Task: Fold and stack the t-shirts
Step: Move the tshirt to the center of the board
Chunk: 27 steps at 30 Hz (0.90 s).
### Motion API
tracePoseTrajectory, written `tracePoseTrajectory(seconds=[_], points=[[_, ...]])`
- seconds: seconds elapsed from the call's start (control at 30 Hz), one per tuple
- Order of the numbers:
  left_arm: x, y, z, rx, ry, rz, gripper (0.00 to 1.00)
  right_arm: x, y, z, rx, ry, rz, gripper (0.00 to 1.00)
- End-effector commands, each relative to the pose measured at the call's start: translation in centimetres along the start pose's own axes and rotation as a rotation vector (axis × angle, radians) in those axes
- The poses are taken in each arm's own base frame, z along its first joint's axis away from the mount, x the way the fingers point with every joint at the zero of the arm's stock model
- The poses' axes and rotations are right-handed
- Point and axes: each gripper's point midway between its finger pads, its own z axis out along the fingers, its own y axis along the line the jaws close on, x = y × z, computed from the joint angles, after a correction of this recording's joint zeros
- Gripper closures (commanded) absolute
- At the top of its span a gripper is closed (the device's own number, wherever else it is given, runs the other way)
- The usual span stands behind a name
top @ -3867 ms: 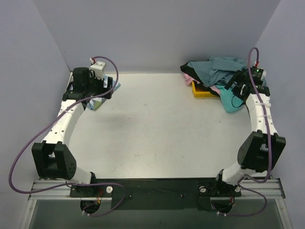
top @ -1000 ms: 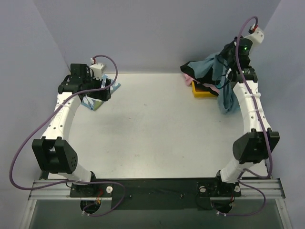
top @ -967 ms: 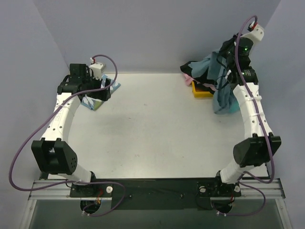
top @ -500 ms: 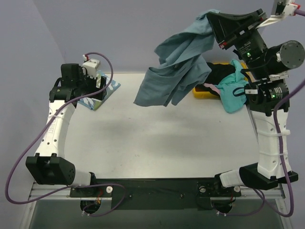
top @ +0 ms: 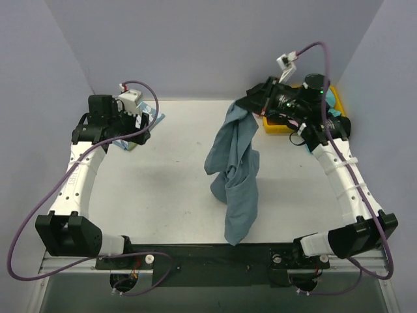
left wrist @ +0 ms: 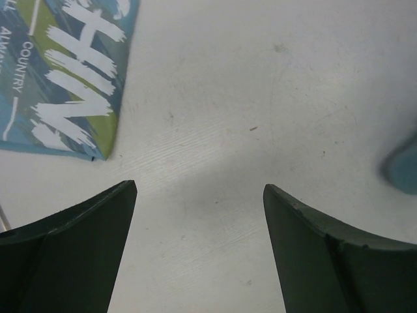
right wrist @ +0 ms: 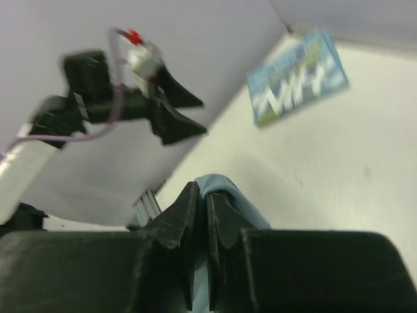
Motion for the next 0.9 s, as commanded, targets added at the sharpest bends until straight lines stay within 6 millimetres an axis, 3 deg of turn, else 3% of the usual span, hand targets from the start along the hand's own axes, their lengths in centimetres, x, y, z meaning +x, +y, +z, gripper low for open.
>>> tracePoseTrajectory(seconds=[0.0, 0.03, 0.07, 0.1, 0.13, 0.17, 0.23, 0.37, 0.43, 0.57, 0.73, 0.8, 0.83, 0.87], points=[[0.6, -5.3, 1.6, 0.216, -0.011, 0.104, 0.11, 8.0, -6.7, -2.4, 0.200, 0.222, 0.052, 1.00], [1.7, -6.4, 2.2, 0.257, 0.016, 0.124, 0.11, 9.8, -8.8, -3.2, 0.258, 0.251, 0.094, 1.00], [2.5, -8.2, 2.7, 0.314, 0.032, 0.178, 0.11, 10.0, -10.5, -4.4, 0.311, 0.241, 0.146, 1.00], [3.2, -9.2, 3.4, 0.344, 0.046, 0.199, 0.11, 11.8, -12.3, -5.5, 0.348, 0.261, 0.223, 1.00], [4.3, -10.9, 4.0, 0.391, 0.066, 0.220, 0.11, 11.5, -14.2, -7.1, 0.411, 0.225, 0.286, 1.00], [4.6, -11.8, 4.7, 0.413, 0.072, 0.224, 0.11, 13.3, -15.9, -8.3, 0.469, 0.235, 0.345, 1.00], [6.3, -15.2, 5.9, 0.499, 0.103, 0.262, 0.11, 15.0, -18.2, -10.6, 0.548, 0.223, 0.385, 1.00], [10.1, -21.3, 8.9, 0.596, 0.176, 0.390, 0.10, 17.8, -19.6, -12.2, 0.607, 0.275, 0.400, 1.00], [11.2, -23.3, 10.9, 0.581, 0.195, 0.432, 0.09, 18.7, -20.3, -12.8, 0.645, 0.295, 0.425, 1.00], [10.7, -25.1, 15.2, 0.527, 0.204, 0.391, 0.08, 19.3, -21.2, -13.9, 0.704, 0.287, 0.433, 0.99], [12.2, -24.9, 19.1, 0.452, 0.247, 0.377, 0.09, 19.9, -21.2, -14.4, 0.726, 0.287, 0.445, 0.98], [13.1, -25.5, 19.7, 0.471, 0.290, 0.370, 0.16, 19.6, -21.0, -14.6, 0.731, 0.276, 0.429, 0.99], [12.6, -26.3, 19.7, 0.495, 0.288, 0.366, 0.44, 19.1, -20.7, -14.8, 0.732, 0.260, 0.413, 1.00], [13.8, -26.4, 19.6, 0.508, 0.340, 0.364, 0.62, 18.4, -20.7, -14.9, 0.741, 0.245, 0.404, 1.00]])
